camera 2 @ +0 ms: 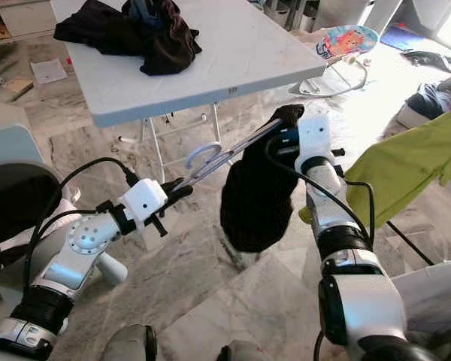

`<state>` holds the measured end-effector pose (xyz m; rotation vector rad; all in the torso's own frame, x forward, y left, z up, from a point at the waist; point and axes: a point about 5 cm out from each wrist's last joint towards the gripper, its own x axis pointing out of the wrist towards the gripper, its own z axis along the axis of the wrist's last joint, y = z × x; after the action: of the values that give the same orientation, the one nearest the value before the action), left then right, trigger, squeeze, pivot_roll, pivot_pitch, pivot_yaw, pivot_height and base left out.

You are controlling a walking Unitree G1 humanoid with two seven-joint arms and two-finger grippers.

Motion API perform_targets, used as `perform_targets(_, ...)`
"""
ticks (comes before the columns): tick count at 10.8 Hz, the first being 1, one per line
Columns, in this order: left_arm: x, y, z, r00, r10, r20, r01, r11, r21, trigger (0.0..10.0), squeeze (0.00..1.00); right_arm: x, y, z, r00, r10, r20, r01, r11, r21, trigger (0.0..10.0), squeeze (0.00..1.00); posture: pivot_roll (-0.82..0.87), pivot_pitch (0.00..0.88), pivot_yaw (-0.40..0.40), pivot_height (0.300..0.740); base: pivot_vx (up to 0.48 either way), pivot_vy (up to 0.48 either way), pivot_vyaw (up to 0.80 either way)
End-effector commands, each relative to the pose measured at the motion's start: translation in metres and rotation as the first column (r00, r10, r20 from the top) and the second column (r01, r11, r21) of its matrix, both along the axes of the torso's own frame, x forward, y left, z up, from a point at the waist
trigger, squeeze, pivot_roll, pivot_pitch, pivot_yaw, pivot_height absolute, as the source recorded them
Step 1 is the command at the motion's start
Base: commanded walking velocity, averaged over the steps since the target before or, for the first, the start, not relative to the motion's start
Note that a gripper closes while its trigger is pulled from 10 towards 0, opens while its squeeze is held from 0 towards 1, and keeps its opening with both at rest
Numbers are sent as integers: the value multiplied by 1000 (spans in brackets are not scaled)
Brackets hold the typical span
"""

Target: Hang hanger

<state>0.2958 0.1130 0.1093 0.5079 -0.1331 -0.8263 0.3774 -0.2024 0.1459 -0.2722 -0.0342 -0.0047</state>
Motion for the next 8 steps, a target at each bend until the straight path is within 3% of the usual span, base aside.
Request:
perform_targets(1,-1,-2,5,1000,-11,20,11,1000,-9,0,0,4,-6,17,997,-29,71,27,999,29,0,0,-48,35,-119,740,0,0,0)
perform_targets(3,-8,1,-3,1000,-18,-11,19,1000,23,0,0,8,-11,31,987,-94,130,90,995,36,0,0,-40,30,-119,740,0,0,0)
perform_targets(5,-32,16,-24,995,-27,-101,33,998,55,0,0,12,-23,50,959,-210,189,206,978,40,0,0,-29,30,-115,740,0,0,0)
perform_targets(7,-48,20,-34,985,-54,-164,67,995,76,0,0,11,-28,44,954,-250,165,252,968,9,0,0,-21,33,-115,740,0,0,0)
perform_targets(8,-52,25,-33,988,-9,-156,18,999,52,0,0,6,-42,32,931,-343,126,351,935,-50,0,0,-12,37,-112,740,0,0,0)
